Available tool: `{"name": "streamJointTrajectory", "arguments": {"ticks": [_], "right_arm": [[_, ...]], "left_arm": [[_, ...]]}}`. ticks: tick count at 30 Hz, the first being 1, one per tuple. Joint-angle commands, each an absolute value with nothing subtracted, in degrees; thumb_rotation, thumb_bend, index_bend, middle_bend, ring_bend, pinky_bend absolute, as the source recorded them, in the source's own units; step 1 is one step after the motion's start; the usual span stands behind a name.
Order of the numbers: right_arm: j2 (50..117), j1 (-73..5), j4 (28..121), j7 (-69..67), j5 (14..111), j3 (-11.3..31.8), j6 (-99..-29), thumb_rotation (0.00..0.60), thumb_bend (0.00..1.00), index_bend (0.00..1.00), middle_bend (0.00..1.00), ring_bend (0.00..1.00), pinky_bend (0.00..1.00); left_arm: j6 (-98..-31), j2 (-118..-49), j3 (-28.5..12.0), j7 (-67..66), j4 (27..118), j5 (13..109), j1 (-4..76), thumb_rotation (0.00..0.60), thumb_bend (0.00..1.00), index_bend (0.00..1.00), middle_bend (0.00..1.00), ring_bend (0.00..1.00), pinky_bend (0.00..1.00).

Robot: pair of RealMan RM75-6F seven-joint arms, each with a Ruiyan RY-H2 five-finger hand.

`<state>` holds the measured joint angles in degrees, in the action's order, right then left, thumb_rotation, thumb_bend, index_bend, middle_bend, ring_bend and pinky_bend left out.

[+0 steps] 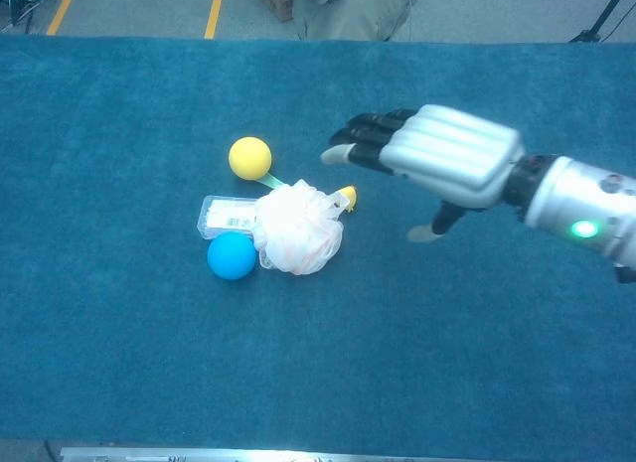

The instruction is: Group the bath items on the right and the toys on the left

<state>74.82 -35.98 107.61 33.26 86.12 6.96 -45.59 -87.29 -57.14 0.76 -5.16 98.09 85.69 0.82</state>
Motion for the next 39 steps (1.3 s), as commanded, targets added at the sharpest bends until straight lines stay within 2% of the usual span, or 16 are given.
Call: {"name": "streamJointTrajectory", "arguments": {"ticks": [1, 22, 25, 29, 31, 34, 39], "right_arm": [[78.50, -38.71, 105.05, 36.58, 82.38, 7.94, -43.49, 0.600, 0.00, 0.00, 0.09, 0.05, 0.19], [96.52, -49.59, 91.53, 50.27, 63.96, 7.34, -43.23, 0.600, 0.00, 0.01, 0.12, 0.05, 0.19], [98.20, -50.63, 90.17, 51.27, 62.62, 6.68, -43.85, 0.600, 0.00, 0.14, 0.18, 0.10, 0.21], [99.65, -51.46, 88.70, 50.83, 62.28, 6.18, -44.77, 0.600, 0.00, 0.37, 0.30, 0.19, 0.32], [100.07, -51.61, 87.96, 49.95, 62.38, 5.98, -45.26, 0.600, 0.00, 0.43, 0.35, 0.25, 0.38], [100.11, -51.60, 87.28, 48.52, 62.50, 5.69, -45.88, 0.600, 0.00, 0.48, 0.41, 0.32, 0.45], [98.19, -50.84, 88.61, 44.51, 64.58, 6.05, -48.16, 0.600, 0.00, 0.49, 0.42, 0.34, 0.47]], "left_arm": [[-87.19, -57.13, 0.83, -5.11, 98.06, 85.60, 0.72, 0.600, 0.34, 0.32, 0.30, 0.28, 0.25], [-87.72, -56.02, 0.99, -3.38, 97.62, 85.35, -0.56, 0.600, 0.34, 0.32, 0.29, 0.28, 0.25], [-87.57, -55.96, 1.01, -3.02, 97.45, 85.21, -0.66, 0.600, 0.34, 0.32, 0.29, 0.28, 0.25], [-87.73, -56.08, 1.03, -2.52, 97.13, 85.55, -0.78, 0.600, 0.34, 0.32, 0.29, 0.28, 0.25], [-87.75, -56.13, 1.03, -2.28, 96.94, 85.65, -0.83, 0.600, 0.34, 0.32, 0.29, 0.28, 0.25], [-87.78, -56.18, 1.01, -1.93, 96.66, 85.67, -0.92, 0.600, 0.34, 0.32, 0.29, 0.28, 0.25], [-87.92, -56.36, 0.94, -1.60, 96.27, 85.86, -1.02, 0.600, 0.34, 0.32, 0.29, 0.28, 0.25]]}}
